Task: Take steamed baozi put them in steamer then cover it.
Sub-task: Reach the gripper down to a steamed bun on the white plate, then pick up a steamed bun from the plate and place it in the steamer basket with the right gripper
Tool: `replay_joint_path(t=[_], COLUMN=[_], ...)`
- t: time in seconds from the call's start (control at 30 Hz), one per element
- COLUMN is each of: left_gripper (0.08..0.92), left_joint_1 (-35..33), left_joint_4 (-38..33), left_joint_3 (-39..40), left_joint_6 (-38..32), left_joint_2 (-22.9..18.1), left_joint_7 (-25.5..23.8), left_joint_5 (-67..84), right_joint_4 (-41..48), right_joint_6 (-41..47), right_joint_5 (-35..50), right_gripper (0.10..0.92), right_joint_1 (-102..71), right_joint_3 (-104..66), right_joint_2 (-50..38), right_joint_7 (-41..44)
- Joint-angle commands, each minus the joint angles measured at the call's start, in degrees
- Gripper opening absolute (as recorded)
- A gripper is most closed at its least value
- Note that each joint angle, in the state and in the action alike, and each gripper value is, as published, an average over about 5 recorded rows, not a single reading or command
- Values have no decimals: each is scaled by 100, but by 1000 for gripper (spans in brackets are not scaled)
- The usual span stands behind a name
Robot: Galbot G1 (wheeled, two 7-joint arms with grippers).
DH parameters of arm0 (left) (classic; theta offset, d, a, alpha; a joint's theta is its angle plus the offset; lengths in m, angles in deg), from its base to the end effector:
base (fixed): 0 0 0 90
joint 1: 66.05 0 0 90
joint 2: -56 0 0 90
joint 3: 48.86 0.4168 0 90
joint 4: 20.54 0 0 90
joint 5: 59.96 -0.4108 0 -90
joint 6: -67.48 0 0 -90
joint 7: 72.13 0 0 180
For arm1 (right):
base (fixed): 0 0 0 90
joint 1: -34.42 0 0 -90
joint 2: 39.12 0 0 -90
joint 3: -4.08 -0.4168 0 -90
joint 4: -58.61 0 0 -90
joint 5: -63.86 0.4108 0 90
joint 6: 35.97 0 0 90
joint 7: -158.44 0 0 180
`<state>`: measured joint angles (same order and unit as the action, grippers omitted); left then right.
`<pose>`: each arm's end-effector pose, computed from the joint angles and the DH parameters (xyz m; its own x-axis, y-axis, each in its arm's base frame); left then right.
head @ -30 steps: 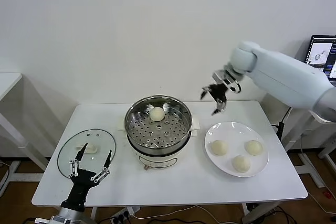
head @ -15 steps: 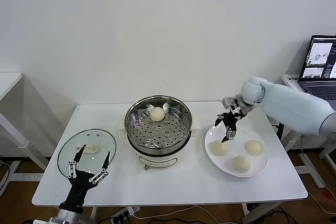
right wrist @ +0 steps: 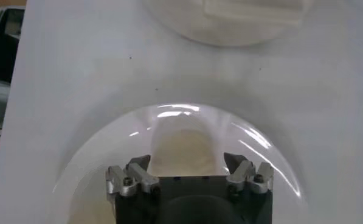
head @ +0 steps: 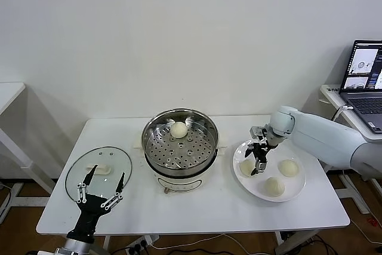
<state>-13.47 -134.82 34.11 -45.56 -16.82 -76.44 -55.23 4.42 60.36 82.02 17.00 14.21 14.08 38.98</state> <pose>0.1595 0.1170 -0.4032 -0.9708 0.1795 -0.1594 0.1378 0.9604 0.2423 0.6720 -0.1311 -0.2723 -0.0164 -0.2304 0.9729 -0.9962 -0.0799 -0.0357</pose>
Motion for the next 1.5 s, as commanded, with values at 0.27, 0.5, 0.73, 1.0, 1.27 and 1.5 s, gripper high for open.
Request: replay_joint_path(t=[0.27, 0.5, 0.73, 1.0, 1.27, 1.5], left_gripper=[823, 823, 823, 823, 823, 823], left_joint_1=[-1, 6, 27, 65, 114, 138], left_joint_4=[0, -47, -96, -82, -43, -12], left_joint_3=[-26, -10, 34, 86, 124, 121], left_joint_6=[-17, -6, 0, -10, -49, -92], left_joint_2=[-1, -11, -5, 21, 34, 34], left_joint_7=[6, 11, 11, 11, 15, 18], left_joint_5=[0, 0, -2, -3, -1, 1], right_joint_4=[-20, -321, -641, -941, -568, -123], right_joint_6=[63, -52, -106, 61, 387, 655], right_joint_5=[-151, -334, 533, 1246, 1862, 1988], right_gripper=[661, 626, 619, 619, 619, 611], right_joint_1=[9, 1019, 2824, 3763, 3579, 2916], right_joint_3=[-78, 7, 737, 1139, 1409, 1553], right_joint_2=[-16, -125, 295, 1445, 2834, 3558], right_joint_7=[37, 753, 1492, 1732, 1254, 676])
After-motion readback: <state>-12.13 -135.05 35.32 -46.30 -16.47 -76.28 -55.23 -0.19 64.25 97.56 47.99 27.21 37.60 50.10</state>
